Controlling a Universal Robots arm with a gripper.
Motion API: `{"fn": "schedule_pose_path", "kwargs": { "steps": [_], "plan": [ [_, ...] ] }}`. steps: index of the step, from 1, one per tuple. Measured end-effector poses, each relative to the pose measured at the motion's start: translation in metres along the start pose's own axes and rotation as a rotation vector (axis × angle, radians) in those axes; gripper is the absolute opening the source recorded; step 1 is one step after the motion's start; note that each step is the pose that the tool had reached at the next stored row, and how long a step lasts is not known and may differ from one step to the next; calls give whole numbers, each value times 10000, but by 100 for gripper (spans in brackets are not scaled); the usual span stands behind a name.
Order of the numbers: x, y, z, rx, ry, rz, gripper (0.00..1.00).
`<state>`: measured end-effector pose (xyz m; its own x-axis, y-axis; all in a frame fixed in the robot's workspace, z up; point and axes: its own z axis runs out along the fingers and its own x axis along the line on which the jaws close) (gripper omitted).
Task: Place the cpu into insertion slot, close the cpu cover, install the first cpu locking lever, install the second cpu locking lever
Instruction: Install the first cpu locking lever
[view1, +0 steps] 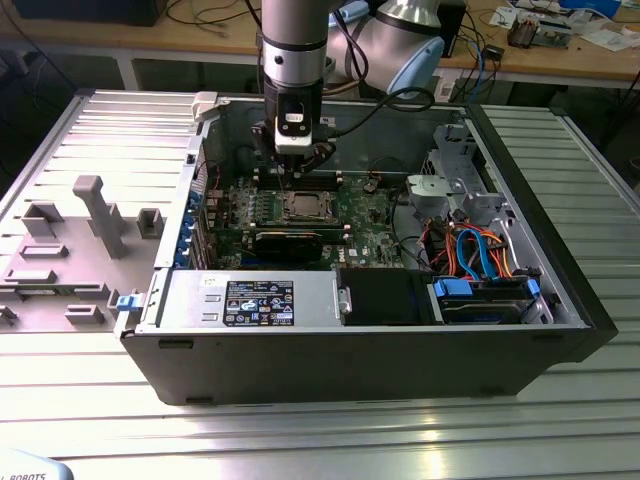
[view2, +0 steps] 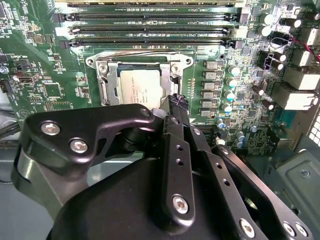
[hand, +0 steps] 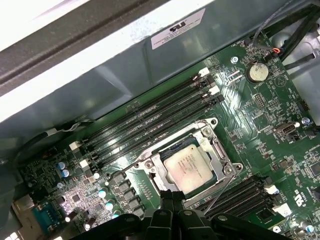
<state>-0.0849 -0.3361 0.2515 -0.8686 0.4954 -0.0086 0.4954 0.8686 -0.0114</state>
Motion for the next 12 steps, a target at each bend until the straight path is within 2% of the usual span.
{"fn": "schedule_pose_path", "kwargs": {
  "steps": [4, 6, 12],
  "plan": [
    [0, 0, 0, -2, -2, -167, 11],
    [0, 0, 0, -4, -5, -395, 11],
    [0, 0, 1, -13, -18, -1611, 11]
  ]
}}
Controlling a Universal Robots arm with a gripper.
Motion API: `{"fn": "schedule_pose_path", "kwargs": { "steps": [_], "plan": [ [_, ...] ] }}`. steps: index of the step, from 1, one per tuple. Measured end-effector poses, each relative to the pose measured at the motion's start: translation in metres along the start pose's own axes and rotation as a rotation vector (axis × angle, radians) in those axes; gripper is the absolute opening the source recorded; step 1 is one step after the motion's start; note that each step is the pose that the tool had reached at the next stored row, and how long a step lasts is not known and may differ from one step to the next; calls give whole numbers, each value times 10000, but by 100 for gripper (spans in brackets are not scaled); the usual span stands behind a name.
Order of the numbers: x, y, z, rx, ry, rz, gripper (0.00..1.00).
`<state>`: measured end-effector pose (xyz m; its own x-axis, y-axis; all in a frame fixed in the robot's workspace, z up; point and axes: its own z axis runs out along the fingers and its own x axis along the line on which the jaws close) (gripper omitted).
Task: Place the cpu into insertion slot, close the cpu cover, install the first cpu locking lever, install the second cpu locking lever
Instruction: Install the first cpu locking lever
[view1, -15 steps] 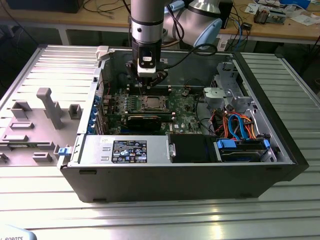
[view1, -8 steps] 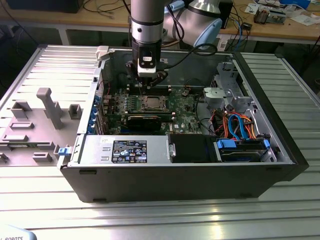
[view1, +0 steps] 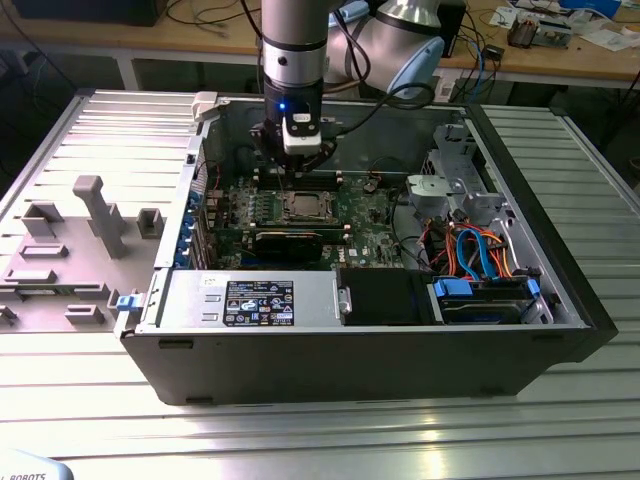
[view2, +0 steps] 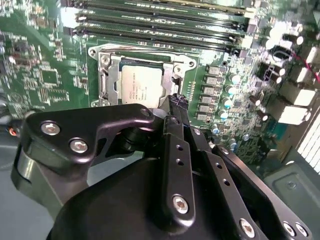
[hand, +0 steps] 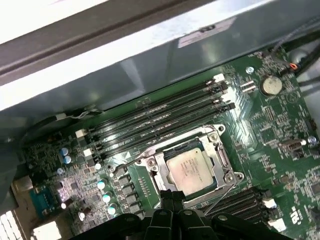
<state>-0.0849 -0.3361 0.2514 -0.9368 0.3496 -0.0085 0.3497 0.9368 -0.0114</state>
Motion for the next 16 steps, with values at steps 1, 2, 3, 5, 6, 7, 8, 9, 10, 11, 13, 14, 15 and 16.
{"fn": "schedule_pose_path", "kwargs": {
  "steps": [1, 2, 3, 5, 6, 7, 8, 9, 10, 11, 13, 14, 15, 16],
  "plan": [
    [0, 0, 1, -2, -3, -180, 11],
    [0, 0, 1, -4, -5, -393, 11],
    [0, 0, 1, -5, -7, -583, 11],
    [1, -2, 1, -17, -41, -807, 11],
    [0, -2, 0, -44, -118, -917, 11],
    [-1, -1, -8, -54, -141, -985, 11],
    [1, -1, -8, -56, -144, -1069, 11],
    [3, -2, -8, -56, -145, -1173, 11],
    [3, -3, -6, -57, -146, -1339, 11],
    [3, -3, -4, -59, -148, -1530, 11],
    [4, -3, 3, -66, -151, -1939, 11],
    [4, -3, 5, -68, -153, -2113, 11],
    [4, -3, 7, -71, -155, -2278, 11],
    [7, -4, 9, -73, -156, -2433, 11]
  ]
}}
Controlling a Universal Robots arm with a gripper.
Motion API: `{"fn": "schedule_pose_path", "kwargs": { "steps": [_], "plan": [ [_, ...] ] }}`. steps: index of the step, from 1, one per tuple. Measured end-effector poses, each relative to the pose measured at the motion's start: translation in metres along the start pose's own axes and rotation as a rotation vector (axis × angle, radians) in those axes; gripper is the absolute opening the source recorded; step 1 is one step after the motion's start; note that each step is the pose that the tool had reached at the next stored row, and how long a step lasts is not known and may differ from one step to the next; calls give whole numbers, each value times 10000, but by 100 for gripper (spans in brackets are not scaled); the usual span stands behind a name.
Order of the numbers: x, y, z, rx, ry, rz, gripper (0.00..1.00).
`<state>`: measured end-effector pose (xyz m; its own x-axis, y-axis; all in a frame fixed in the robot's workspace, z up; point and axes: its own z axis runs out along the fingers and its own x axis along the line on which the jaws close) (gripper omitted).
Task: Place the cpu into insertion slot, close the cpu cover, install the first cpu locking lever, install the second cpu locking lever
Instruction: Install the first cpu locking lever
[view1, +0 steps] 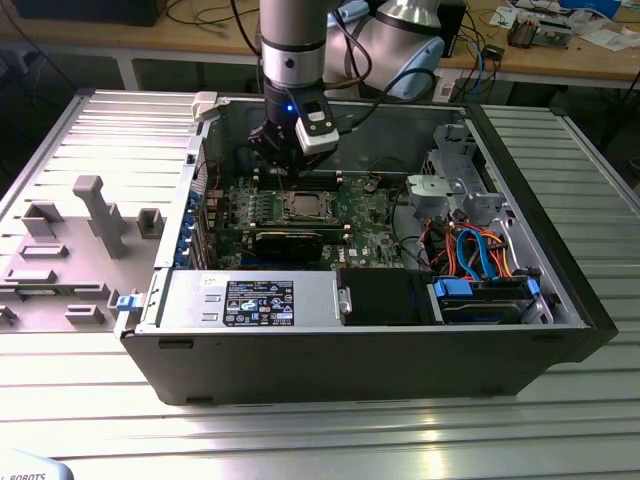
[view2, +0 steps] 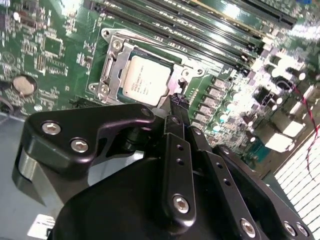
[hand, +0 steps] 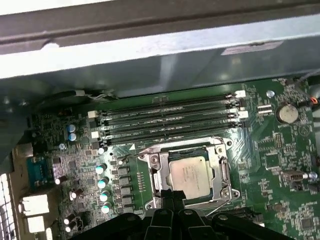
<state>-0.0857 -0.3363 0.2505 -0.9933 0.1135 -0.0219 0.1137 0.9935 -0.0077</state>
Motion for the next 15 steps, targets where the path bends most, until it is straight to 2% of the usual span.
{"fn": "schedule_pose_path", "kwargs": {
  "steps": [2, 3, 6, 9, 11, 13, 15],
  "plan": [
    [17, -1, 4, -5, -2, -174, 11],
    [48, -5, 4, -7, -2, -198, 11],
    [188, -21, 1, -7, -3, -206, 11],
    [217, -24, 1, -8, -4, -323, 11],
    [218, -24, 4, -15, -22, -575, 11],
    [238, -27, 4, -18, -38, -645, 11],
    [321, -37, 3, -20, -41, -674, 11]
  ]
}}
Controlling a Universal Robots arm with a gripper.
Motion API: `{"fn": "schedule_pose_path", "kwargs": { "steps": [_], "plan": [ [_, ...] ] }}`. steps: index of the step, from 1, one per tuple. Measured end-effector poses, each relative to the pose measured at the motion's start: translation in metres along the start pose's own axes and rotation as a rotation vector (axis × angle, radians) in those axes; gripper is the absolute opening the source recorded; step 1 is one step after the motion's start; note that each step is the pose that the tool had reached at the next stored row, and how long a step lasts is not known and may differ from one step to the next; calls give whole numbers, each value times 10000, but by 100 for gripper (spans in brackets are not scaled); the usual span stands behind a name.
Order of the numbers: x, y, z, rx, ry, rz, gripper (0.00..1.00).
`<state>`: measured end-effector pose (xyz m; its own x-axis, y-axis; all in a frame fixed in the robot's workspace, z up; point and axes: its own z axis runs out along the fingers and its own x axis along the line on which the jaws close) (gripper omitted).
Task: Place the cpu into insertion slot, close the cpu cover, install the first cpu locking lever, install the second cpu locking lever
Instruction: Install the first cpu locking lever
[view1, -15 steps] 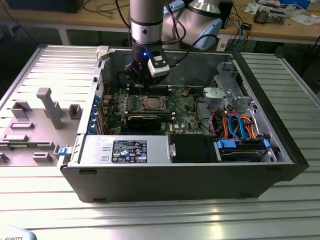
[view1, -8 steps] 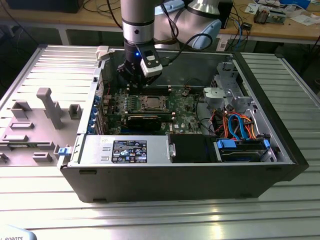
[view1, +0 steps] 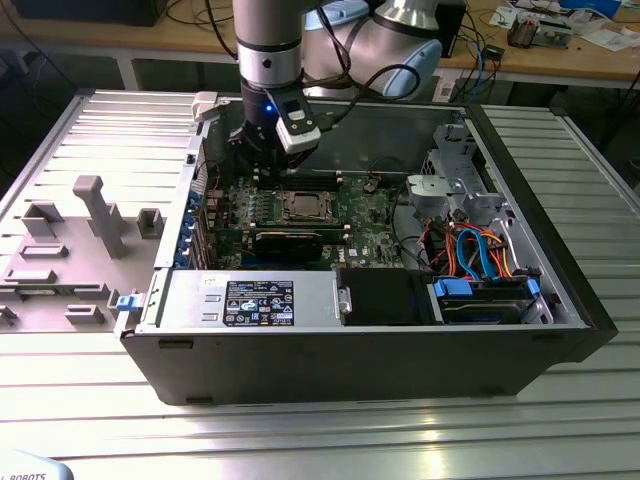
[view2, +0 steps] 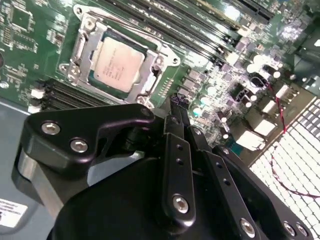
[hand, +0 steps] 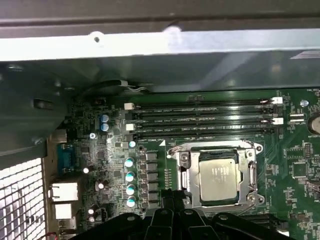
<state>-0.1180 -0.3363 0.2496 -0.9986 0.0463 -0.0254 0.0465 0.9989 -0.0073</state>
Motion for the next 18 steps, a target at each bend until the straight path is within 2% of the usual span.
{"fn": "schedule_pose_path", "kwargs": {
  "steps": [1, 5, 8, 13, 18],
  "plan": [
    [33, -1, -1, -1, 0, -15, 11],
    [63, 26, -1, -1, 0, -74, 11],
    [69, 100, 0, -4, -1, -160, 11],
    [79, 189, 1, -9, -3, -339, 11],
    [84, 209, 4, -64, -2, -415, 11]
  ]
}}
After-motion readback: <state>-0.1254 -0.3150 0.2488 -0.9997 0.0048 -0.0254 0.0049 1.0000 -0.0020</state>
